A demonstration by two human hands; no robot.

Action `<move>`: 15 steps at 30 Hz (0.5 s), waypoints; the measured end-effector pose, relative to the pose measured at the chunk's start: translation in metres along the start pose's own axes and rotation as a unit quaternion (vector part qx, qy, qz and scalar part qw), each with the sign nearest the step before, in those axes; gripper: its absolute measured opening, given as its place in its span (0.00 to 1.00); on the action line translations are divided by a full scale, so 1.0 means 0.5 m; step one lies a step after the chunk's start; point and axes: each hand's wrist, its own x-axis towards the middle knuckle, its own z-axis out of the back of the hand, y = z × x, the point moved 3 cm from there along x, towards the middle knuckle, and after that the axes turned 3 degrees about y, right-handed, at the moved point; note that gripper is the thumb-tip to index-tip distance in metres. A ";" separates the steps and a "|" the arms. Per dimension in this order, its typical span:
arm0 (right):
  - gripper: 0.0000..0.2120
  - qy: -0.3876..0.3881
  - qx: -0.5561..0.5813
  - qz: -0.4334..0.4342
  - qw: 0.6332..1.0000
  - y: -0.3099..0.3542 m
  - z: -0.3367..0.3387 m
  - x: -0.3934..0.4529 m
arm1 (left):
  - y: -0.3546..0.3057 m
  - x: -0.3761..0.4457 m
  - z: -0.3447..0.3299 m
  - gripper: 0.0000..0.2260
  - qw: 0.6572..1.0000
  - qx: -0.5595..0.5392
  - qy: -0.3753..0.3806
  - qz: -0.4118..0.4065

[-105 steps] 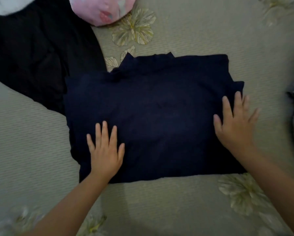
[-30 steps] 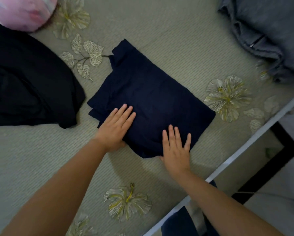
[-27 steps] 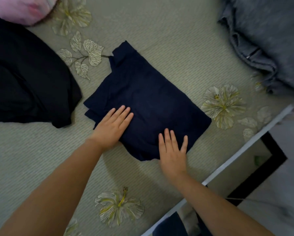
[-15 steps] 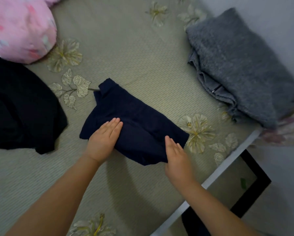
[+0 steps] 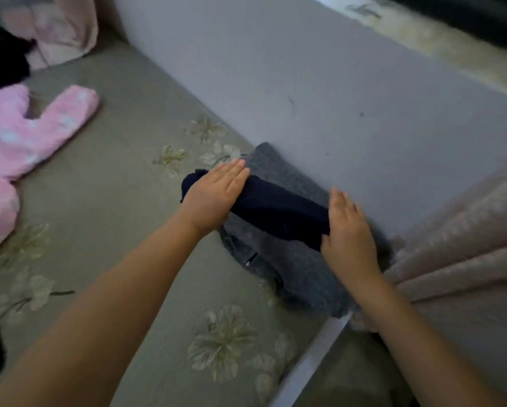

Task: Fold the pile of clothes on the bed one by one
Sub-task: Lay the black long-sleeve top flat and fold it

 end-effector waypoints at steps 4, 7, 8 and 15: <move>0.31 -0.098 0.019 0.018 0.995 -0.078 0.020 0.043 | -0.019 0.143 -0.043 0.17 0.999 0.034 -0.015 -0.016; 0.32 -0.066 -0.023 0.038 0.997 -0.094 -0.054 0.049 | -0.013 0.139 -0.141 0.26 0.982 0.041 0.185 0.027; 0.33 0.001 -0.034 0.038 0.999 -0.094 -0.091 0.048 | -0.009 0.114 -0.178 0.28 0.956 0.042 0.284 0.060; 0.32 0.417 -0.084 -0.004 0.905 -0.154 -0.334 -0.048 | -0.088 -0.141 -0.284 0.27 0.804 -0.010 0.580 0.129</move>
